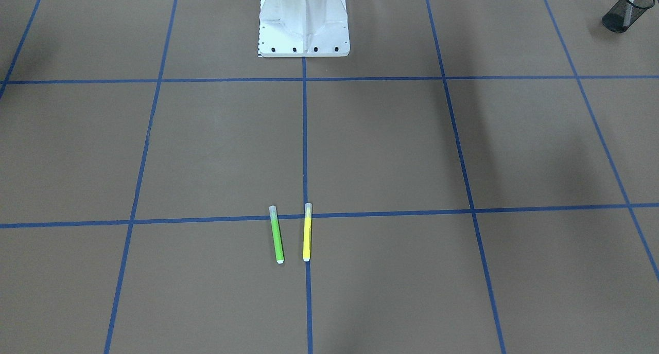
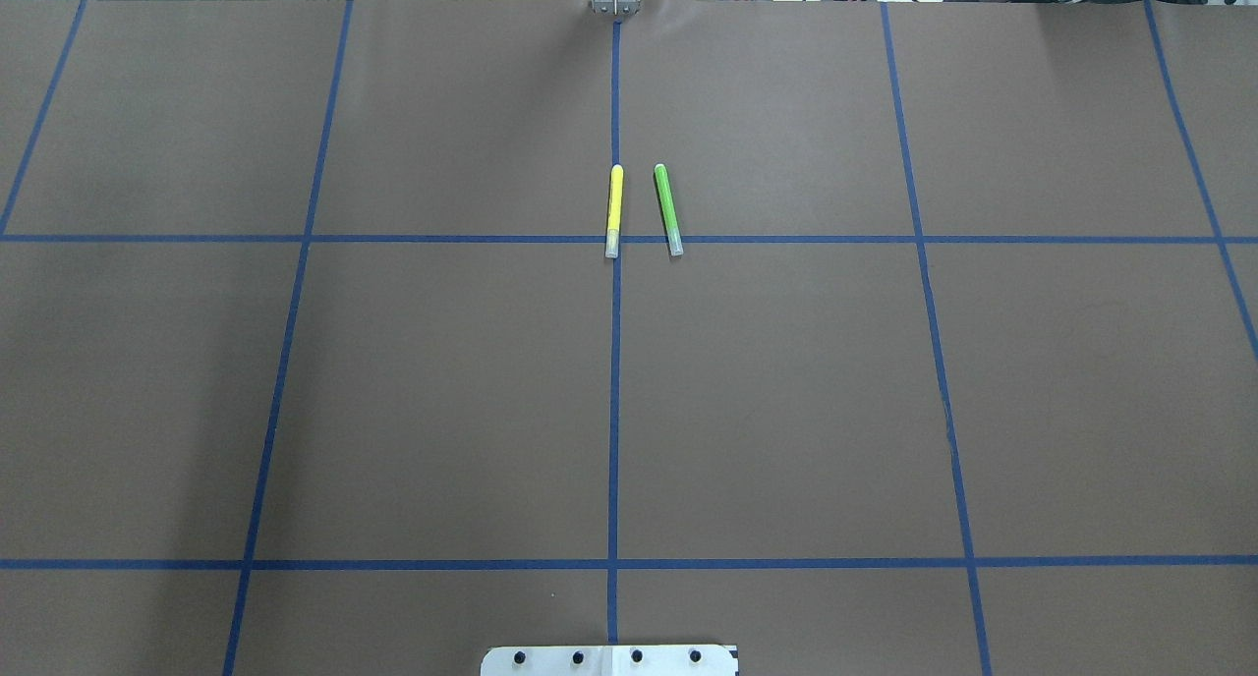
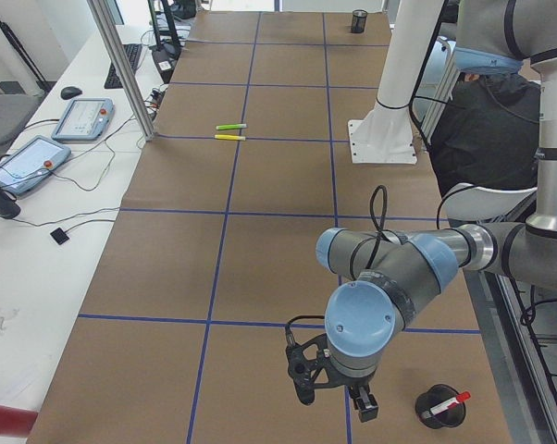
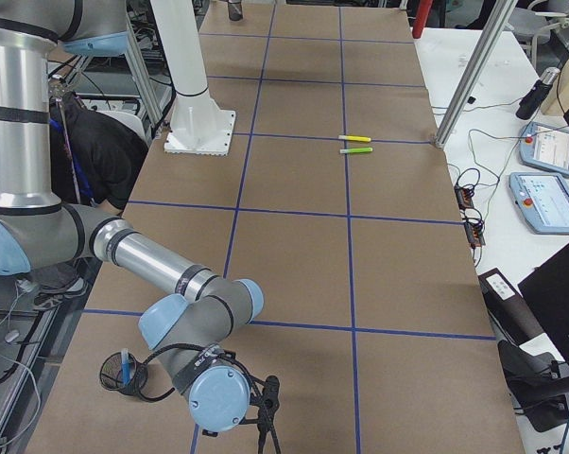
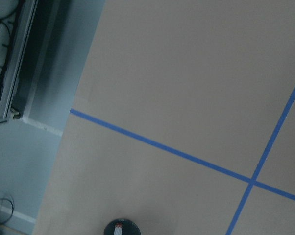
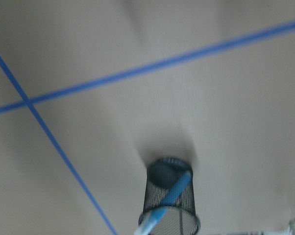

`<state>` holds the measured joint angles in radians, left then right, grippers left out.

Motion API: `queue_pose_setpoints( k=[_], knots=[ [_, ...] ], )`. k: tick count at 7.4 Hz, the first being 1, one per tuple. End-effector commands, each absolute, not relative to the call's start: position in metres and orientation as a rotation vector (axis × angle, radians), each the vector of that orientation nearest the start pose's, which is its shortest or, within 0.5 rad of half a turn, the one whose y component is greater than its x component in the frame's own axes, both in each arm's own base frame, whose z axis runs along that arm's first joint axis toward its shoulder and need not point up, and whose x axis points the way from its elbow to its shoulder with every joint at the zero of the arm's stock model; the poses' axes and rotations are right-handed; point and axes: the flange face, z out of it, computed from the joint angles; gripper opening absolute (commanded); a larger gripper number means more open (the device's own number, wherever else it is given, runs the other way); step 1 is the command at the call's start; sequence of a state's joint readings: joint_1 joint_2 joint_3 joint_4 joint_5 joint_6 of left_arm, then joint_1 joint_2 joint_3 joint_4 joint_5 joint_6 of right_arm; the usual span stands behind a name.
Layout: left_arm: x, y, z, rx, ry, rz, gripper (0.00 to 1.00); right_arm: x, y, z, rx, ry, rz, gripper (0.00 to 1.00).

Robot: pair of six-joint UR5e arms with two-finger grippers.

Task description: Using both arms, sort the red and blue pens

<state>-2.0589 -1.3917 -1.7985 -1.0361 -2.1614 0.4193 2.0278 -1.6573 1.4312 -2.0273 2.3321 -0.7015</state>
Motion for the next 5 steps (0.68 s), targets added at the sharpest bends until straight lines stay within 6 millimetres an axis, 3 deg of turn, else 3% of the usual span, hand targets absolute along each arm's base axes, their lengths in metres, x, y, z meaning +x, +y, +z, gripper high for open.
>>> queue_pose_setpoints(
  k=[1,2,3,5],
  knots=[
    [-0.206,-0.334,0.670,-0.049,0.739,-0.092,1.00,0.226,-0.333,0.776,0.084,-0.979,-0.002,1.00],
    [-0.190,-0.351,0.664,0.001,0.758,-0.040,1.00,0.213,-0.357,0.766,0.156,-0.923,-0.105,1.00],
    [-0.169,-0.387,0.662,0.041,0.738,0.055,1.00,0.200,-0.380,0.760,0.129,-0.847,-0.175,1.00],
    [-0.161,-0.454,0.683,0.059,0.722,0.037,1.00,0.149,-0.459,0.720,0.006,-0.811,-0.063,1.00]
  ],
)
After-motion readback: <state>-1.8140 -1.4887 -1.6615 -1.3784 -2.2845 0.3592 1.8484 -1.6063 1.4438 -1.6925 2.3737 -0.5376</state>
